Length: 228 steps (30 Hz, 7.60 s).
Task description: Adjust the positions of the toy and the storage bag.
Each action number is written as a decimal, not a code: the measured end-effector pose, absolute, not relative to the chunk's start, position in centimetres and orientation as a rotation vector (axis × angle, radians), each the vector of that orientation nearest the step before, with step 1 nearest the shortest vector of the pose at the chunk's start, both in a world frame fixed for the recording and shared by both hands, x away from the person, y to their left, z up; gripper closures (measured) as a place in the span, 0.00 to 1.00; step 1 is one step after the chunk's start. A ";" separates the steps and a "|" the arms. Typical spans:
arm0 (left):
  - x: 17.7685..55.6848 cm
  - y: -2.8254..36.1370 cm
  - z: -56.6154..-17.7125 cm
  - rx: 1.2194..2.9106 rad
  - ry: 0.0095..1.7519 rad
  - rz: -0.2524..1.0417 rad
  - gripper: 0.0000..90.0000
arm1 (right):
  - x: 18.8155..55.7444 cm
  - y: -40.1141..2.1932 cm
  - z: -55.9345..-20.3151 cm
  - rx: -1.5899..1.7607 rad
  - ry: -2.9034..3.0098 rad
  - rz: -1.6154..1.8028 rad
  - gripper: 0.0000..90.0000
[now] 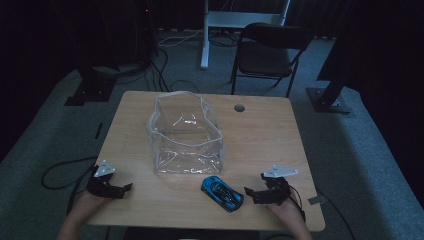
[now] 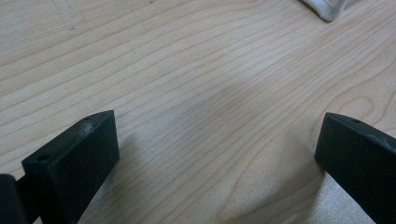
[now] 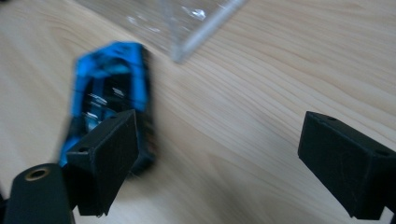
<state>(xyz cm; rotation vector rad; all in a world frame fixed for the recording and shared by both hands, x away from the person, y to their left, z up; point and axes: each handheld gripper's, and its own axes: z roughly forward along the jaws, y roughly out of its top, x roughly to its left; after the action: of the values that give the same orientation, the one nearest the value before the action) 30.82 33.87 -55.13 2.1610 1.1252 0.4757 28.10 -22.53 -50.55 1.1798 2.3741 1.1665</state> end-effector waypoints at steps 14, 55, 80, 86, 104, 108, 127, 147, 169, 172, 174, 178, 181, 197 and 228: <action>30.8 33.9 -55.1 2.160 1.127 0.476 0.00 | 28.5 -15.4 -51.0 0.982 2.554 1.181 0.13; 30.8 33.9 -55.1 2.160 1.127 0.476 0.00 | 29.0 -12.0 -54.0 0.939 2.629 0.954 0.28; 30.8 33.9 -55.1 2.161 1.128 0.476 0.00 | 27.9 -16.8 -52.0 1.021 2.568 0.922 0.30; 30.8 33.9 -55.1 2.161 1.128 0.476 0.00 | 27.7 -19.5 -51.5 1.084 2.527 0.900 0.30; 30.8 33.9 -55.1 2.160 1.131 0.478 0.00 | 26.0 -25.8 -52.1 1.241 2.453 0.808 0.30; 30.8 33.9 -55.1 2.159 1.132 0.478 0.00 | 25.4 -27.0 -52.3 1.298 2.429 0.816 0.30; 30.8 33.9 -55.1 2.160 1.130 0.477 0.00 | 26.1 -27.1 -53.2 1.299 2.428 0.806 0.30; 30.8 33.8 -55.1 2.159 1.132 0.478 0.00 | 26.6 -27.3 -52.9 1.323 2.460 0.834 0.27; 31.7 32.3 -53.9 2.164 1.096 0.467 0.07 | 29.1 -25.8 -49.3 1.273 2.387 1.020 0.16; 32.0 32.0 -53.3 2.142 1.091 0.481 0.07 | 29.6 -25.0 -49.0 1.242 2.395 1.062 0.14; 32.1 31.7 -53.0 2.119 1.085 0.481 0.07 | 30.0 -24.4 -48.9 1.225 2.407 1.074 0.14; 32.5 30.8 -52.5 2.104 1.073 0.468 0.01 | 31.1 -23.2 -48.6 1.191 2.426 1.088 0.14; 32.7 30.4 -52.4 2.095 1.059 0.461 0.01 | 31.5 -22.6 -48.5 1.179 2.439 1.113 0.14; 34.7 27.3 -51.4 2.082 0.971 0.410 0.01 | 35.3 -17.0 -48.1 1.042 2.523 1.181 0.14; 36.3 23.6 -50.7 2.087 0.815 0.398 0.65 | 37.3 -13.2 -48.9 0.928 2.602 1.170 0.76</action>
<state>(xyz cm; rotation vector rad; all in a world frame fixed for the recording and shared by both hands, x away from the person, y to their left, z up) 36.30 23.58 -50.74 2.0871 0.8147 0.3980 37.25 -13.24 -48.89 0.9282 2.6018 1.1701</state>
